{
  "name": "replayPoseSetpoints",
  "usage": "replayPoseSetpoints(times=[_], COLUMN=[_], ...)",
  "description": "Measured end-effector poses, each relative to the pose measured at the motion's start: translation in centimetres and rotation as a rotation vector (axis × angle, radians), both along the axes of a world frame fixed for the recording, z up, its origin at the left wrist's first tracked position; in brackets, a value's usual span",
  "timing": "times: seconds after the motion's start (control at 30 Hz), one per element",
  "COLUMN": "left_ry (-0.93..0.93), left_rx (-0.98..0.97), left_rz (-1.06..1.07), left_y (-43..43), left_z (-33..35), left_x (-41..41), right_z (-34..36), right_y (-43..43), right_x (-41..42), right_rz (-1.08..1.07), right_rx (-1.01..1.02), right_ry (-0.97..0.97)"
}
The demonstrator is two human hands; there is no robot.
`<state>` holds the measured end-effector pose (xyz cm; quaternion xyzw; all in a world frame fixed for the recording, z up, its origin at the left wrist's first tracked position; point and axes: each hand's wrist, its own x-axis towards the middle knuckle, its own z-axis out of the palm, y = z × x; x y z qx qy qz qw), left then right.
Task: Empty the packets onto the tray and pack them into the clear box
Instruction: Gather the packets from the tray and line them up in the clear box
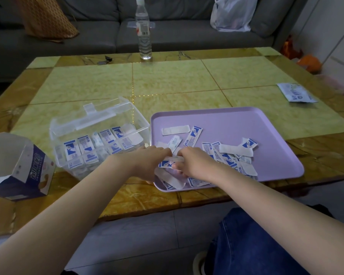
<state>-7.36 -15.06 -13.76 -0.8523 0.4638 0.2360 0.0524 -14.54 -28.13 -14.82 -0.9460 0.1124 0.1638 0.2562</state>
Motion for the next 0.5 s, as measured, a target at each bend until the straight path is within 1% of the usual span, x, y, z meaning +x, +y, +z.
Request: replayPoseSetpoints(times=[0.07, 0.23, 0.37, 0.5], left_ry=[-0.024, 0.099, 0.064, 0.069], left_rx=[-0.004, 0.011, 0.008, -0.009], left_rz=[-0.021, 0.045, 0.008, 0.022], left_y=[0.05, 0.28, -0.04, -0.13], left_z=[-0.31, -0.27, -0.13, -0.09], left_x=[0.14, 0.74, 0.65, 0.90], right_z=[-0.02, -0.11, -0.07, 0.01], right_y=[0.02, 0.00, 0.33, 0.29], right_x=[-0.09, -0.20, -0.60, -0.79], right_rz=[-0.004, 0.030, 0.063, 0.083], right_rx=[-0.007, 0.008, 0.041, 0.054], right_ry=[0.000, 0.022, 0.045, 0.036])
